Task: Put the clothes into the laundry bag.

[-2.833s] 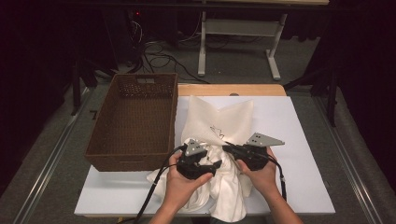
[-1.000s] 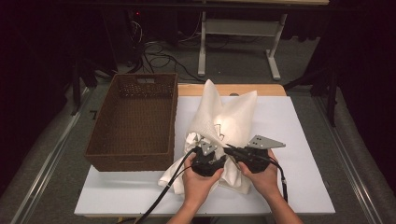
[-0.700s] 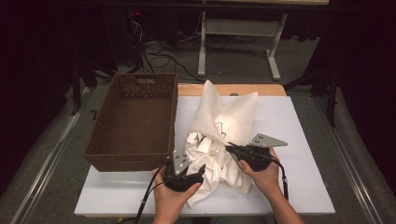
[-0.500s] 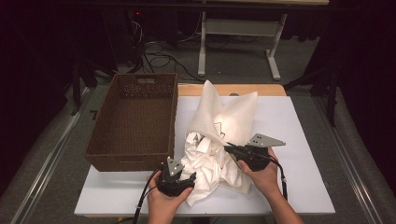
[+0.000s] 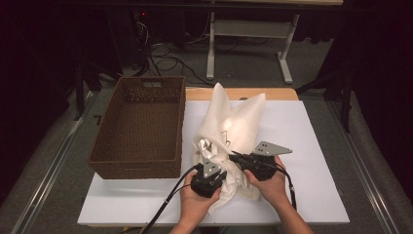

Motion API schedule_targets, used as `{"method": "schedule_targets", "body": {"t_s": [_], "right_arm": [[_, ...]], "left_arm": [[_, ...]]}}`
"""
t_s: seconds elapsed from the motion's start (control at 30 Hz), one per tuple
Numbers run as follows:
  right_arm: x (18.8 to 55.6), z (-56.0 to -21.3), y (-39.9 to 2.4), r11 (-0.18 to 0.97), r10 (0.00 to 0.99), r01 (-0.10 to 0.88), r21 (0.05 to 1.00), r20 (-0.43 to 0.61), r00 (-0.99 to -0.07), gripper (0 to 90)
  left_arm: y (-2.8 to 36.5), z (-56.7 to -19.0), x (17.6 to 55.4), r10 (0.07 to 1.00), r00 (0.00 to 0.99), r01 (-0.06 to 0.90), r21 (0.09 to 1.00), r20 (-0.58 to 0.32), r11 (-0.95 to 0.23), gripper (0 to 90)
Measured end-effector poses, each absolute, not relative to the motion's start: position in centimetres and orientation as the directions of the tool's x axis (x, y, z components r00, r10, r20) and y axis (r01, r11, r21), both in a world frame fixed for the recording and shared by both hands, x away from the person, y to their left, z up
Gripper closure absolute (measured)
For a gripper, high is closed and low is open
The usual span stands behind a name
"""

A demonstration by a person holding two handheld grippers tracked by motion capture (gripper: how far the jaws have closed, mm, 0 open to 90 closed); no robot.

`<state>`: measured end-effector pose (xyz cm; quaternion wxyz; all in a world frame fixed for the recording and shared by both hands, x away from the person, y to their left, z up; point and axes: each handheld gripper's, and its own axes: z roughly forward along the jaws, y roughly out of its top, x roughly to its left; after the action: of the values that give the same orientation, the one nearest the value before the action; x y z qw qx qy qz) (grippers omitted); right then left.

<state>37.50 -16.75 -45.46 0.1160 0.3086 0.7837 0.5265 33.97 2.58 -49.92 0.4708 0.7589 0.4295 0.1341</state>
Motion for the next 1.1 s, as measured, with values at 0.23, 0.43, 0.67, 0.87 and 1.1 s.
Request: {"method": "schedule_targets", "body": {"t_s": [0.23, 0.43, 0.67, 0.87, 1.1], "right_arm": [[37.6, -45.2, -17.8, 0.243, 0.602, 0.371, 0.896, 0.161, -0.782, 88.9], [38.0, -45.5, -18.3, 0.259, 0.638, 0.391, 0.883, 0.147, -0.756, 88.2], [38.3, -45.5, -17.1, 0.313, 0.667, 0.368, 0.875, 0.073, -0.741, 69.1], [39.4, -45.6, -16.0, 0.339, 0.678, 0.392, 0.855, 0.067, -0.732, 51.1], [39.9, -45.4, -13.5, 0.399, 0.692, 0.359, 0.844, -0.020, -0.721, 73.2]], "left_arm": [[1.5, -51.0, 36.6, 0.807, 0.547, 0.544, 0.828, -0.223, -0.140, 83.7], [2.7, -50.2, 35.4, 0.769, 0.611, 0.534, 0.815, -0.188, -0.225, 68.3], [3.0, -51.3, 36.0, 0.774, 0.601, 0.596, 0.757, -0.198, -0.269, 70.7], [3.2, -51.8, 35.9, 0.781, 0.588, 0.596, 0.765, -0.210, -0.244, 75.6], [3.1, -51.8, 35.9, 0.787, 0.575, 0.608, 0.761, -0.225, -0.226, 76.9]]}}
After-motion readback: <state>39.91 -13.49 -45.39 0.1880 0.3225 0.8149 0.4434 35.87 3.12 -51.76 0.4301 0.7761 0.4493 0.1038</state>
